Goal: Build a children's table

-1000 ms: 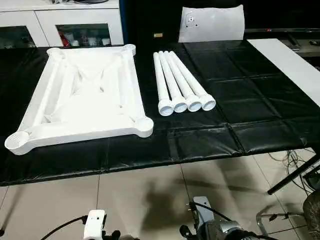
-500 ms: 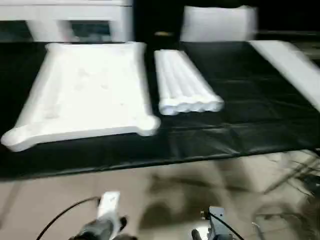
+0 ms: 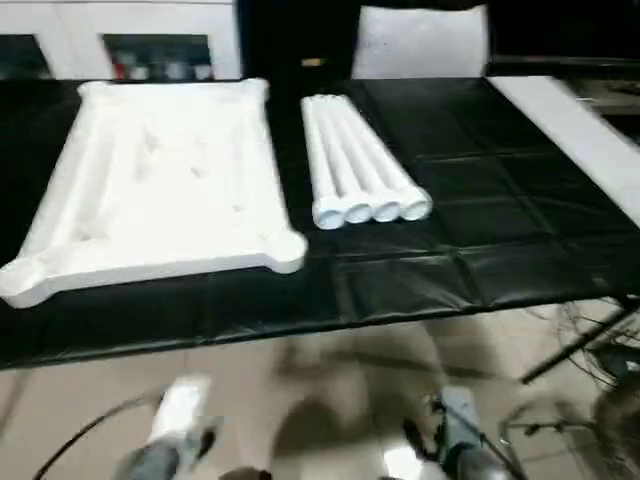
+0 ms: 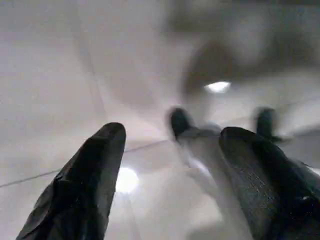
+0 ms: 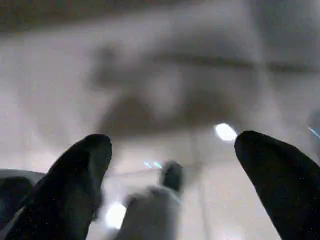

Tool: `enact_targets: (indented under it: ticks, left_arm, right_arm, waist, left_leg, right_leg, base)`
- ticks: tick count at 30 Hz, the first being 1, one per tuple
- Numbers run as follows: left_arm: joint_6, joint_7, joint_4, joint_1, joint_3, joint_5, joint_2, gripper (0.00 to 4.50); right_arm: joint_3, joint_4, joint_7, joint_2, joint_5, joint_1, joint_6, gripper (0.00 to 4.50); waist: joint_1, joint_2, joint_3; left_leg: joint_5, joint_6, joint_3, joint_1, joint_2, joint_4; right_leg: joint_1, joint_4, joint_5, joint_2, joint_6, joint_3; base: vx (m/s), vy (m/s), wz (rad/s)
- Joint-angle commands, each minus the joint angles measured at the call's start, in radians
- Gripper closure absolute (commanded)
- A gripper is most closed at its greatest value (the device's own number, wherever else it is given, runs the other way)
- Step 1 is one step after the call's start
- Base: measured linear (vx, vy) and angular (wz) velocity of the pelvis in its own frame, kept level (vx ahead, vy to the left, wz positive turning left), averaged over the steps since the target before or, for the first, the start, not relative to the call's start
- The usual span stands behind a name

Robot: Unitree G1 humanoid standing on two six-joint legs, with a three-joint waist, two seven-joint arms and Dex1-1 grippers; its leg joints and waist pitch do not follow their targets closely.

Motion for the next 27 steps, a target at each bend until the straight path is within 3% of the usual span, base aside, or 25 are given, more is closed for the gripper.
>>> enact_targets:
  ticks: [1,2,3,4,5,6,8,9,10,11,13,14,16,18,19,21,23,25,27]
  left_arm:
    - [-0.03,-0.082,-0.066,0.023,-0.04,0.003,-0.019,1.15]
    - [-0.046,-0.105,-0.141,0.078,-0.062,0.003,-0.008,1.15]
    - [-0.046,-0.105,-0.141,0.078,-0.062,0.003,-0.008,1.15]
    - [-0.099,-0.148,-0.269,0.156,-0.077,-0.028,-0.002,1.15]
    - [-0.122,-0.18,-0.375,0.211,-0.08,-0.068,-0.002,1.15]
    - [-0.122,-0.18,-0.375,0.211,-0.08,-0.068,-0.002,1.15]
    - [-0.115,-0.227,-0.613,0.317,-0.08,-0.143,-0.001,1.15]
    - [-0.099,-0.252,-0.706,0.356,-0.08,-0.16,0.0,1.15]
    - [-0.099,-0.269,-0.756,0.377,-0.081,-0.167,0.0,1.15]
    - [-0.1,-0.271,-0.766,0.381,-0.082,-0.167,-0.001,1.15]
    - [-0.094,-0.277,-0.871,0.421,-0.093,-0.181,-0.006,1.15]
    - [-0.094,-0.277,-0.871,0.421,-0.093,-0.181,-0.006,1.15]
    - [-0.061,-0.277,-0.997,0.465,-0.107,-0.203,0.0,1.15]
    - [-0.01,-0.279,-1.171,0.531,-0.125,-0.242,0.024,1.15]
    - [0.038,-0.285,-1.324,0.586,-0.136,-0.287,0.049,1.15]
    - [0.063,-0.29,-1.386,0.607,-0.137,-0.304,0.056,1.15]
    - [0.103,-0.292,-1.481,0.63,-0.136,-0.337,0.065,1.15]
    - [0.194,-0.257,-1.653,0.64,-0.127,-0.409,0.069,1.15]
    - [0.231,-0.232,-1.719,0.627,-0.124,-0.425,0.073,1.15]
  right_arm:
    - [0.022,-0.035,0.042,-0.008,-0.005,0.013,-0.037,0.0]
    - [0.053,-0.078,0.063,-0.015,-0.024,0.04,-0.076,0.0]
    - [0.053,-0.078,0.063,-0.015,-0.024,0.04,-0.076,0.0]
    - [0.077,-0.183,0.104,-0.019,-0.018,0.09,-0.114,0.0]
    - [0.083,-0.275,0.137,-0.019,0.002,0.13,-0.122,0.0]
    - [0.083,-0.275,0.137,-0.019,0.002,0.13,-0.122,0.0]
    - [0.114,-0.526,0.233,-0.028,0.052,0.239,-0.068,0.0]
    - [0.123,-0.614,0.248,-0.034,0.052,0.278,-0.052,0.0]
    - [0.128,-0.69,0.258,-0.037,0.063,0.312,-0.03,0.0]
    - [0.129,-0.71,0.259,-0.038,0.067,0.32,-0.024,0.0]
    - [0.138,-0.865,0.269,-0.043,0.115,0.379,0.031,0.0]
    - [0.138,-0.865,0.269,-0.043,0.115,0.379,0.031,0.0]
    - [0.155,-0.992,0.265,-0.056,0.139,0.423,0.063,0.0]
    - [0.178,-1.196,0.265,-0.087,0.173,0.497,0.126,0.0]
    - [0.186,-1.402,0.271,-0.118,0.23,0.561,0.224,0.0]
    - [0.184,-1.486,0.274,-0.128,0.261,0.583,0.277,0.0]
    - [0.176,-1.601,0.27,-0.15,0.328,0.601,0.355,0.0]
    - [0.145,-1.791,0.209,-0.183,0.415,0.603,0.478,0.0]
    - [0.134,-1.846,0.177,-0.182,0.458,0.575,0.5,0.0]
  waist:
    - [0.001,0.008,-0.036]
    - [0.01,0.004,-0.032]
    - [0.015,0.007,-0.031]
    - [0.01,-0.007,-0.021]
    - [0.022,-0.002,-0.023]
    - [0.021,-0.002,-0.017]
    - [0.016,-0.013,-0.016]
    - [0.022,-0.017,-0.012]
    - [0.02,-0.015,-0.007]
    - [0.016,-0.02,-0.005]
    - [0.018,-0.02,0.002]
    - [0.019,-0.022,0.001]
    - [0.018,-0.02,0.005]
    - [0.018,-0.016,0.005]
    - [0.023,-0.018,0.001]
    - [0.023,-0.021,0.0]
    - [0.018,-0.022,-0.005]
    - [0.022,-0.023,-0.005]
    - [0.022,-0.025,-0.005]
  left_leg:
    - [-0.272,0.01,-0.083,0.033,0.174,-0.1]
    - [-0.313,-0.016,-0.085,0.036,0.178,-0.104]
    - [-0.329,-0.026,-0.089,0.035,0.181,-0.105]
    - [-0.359,-0.042,-0.087,0.036,0.176,-0.11]
    - [-0.36,-0.041,-0.096,0.03,0.183,-0.108]
    - [-0.403,-0.043,-0.097,0.028,0.188,-0.114]
    - [-0.425,-0.053,-0.095,0.034,0.182,-0.121]
    - [-0.42,-0.056,-0.097,0.032,0.186,-0.124]
    - [-0.422,-0.063,-0.096,0.032,0.183,-0.128]
    - [-0.432,-0.067,-0.093,0.034,0.181,-0.129]
    - [-0.466,-0.094,-0.096,0.038,0.176,-0.127]
    - [-0.464,-0.096,-0.099,0.037,0.176,-0.127]
    - [-0.483,-0.11,-0.103,0.039,0.177,-0.13]
    - [-0.462,-0.113,-0.102,0.037,0.176,-0.133]
    - [-0.42,-0.109,-0.1,0.042,0.177,-0.132]
    - [-0.32,-0.076,-0.098,0.037,0.174,-0.129]
    - [-0.255,-0.05,-0.093,0.039,0.166,-0.123]
    - [-0.254,-0.051,-0.092,0.039,0.166,-0.12]
    - [-0.271,-0.066,-0.09,0.041,0.163,-0.12]
  right_leg:
    - [0.007,-0.058,0.058,-0.121,-0.308,0.074]
    - [0.006,-0.065,-0.014,-0.123,-0.293,0.076]
    - [0.006,-0.067,-0.037,-0.127,-0.287,0.078]
    - [-0.002,-0.074,-0.087,-0.12,-0.271,0.079]
    - [0.01,-0.073,-0.085,-0.134,-0.26,0.084]
    - [0.005,-0.079,-0.128,-0.134,-0.235,0.086]
    - [-0.001,-0.078,-0.148,-0.112,-0.218,0.081]
    - [0.003,-0.077,-0.132,-0.112,-0.211,0.083]
    - [-0.002,-0.077,-0.131,-0.107,-0.209,0.083]
    - [-0.004,-0.08,-0.146,-0.102,-0.206,0.083]
    - [-0.011,-0.091,-0.225,-0.11,-0.185,0.091]
    - [-0.005,-0.092,-0.229,-0.112,-0.177,0.092]
    - [-0.007,-0.097,-0.277,-0.111,-0.158,0.094]
    - [-0.004,-0.091,-0.223,-0.101,-0.153,0.092]
    - [0.003,-0.082,-0.137,-0.093,-0.147,0.089]
    - [0.013,-0.064,0.033,-0.08,-0.141,0.08]
    - [0.016,-0.058,0.101,-0.079,-0.156,0.077]
    - [0.023,-0.061,0.056,-0.09,-0.172,0.08]
    - [0.021,-0.064,-0.004,-0.087,-0.169,0.079]
  base:
    - [0.0,0.0,0.0]
    - [0.0,0.0,0.0]
    - [0.0,0.0,0.0]
    - [0.0,0.0,0.0]
    - [0.0,0.0,0.0]
    - [0.0,0.0,0.0]
    - [0.0,0.0,0.0]
    - [0.0,0.0,0.0]
    - [0.0,0.0,0.0]
    - [0.0,0.0,0.0]
    - [0.0,0.0,0.0]
    - [0.0,0.0,0.0]
    - [0.0,0.0,0.0]
    - [0.0,0.0,0.0]
    - [0.0,0.0,0.0]
    - [0.0,0.0,0.0]
    - [0.0,0.0,0.0]
    - [0.0,0.0,0.0]
    - [0.0,0.0,0.0]
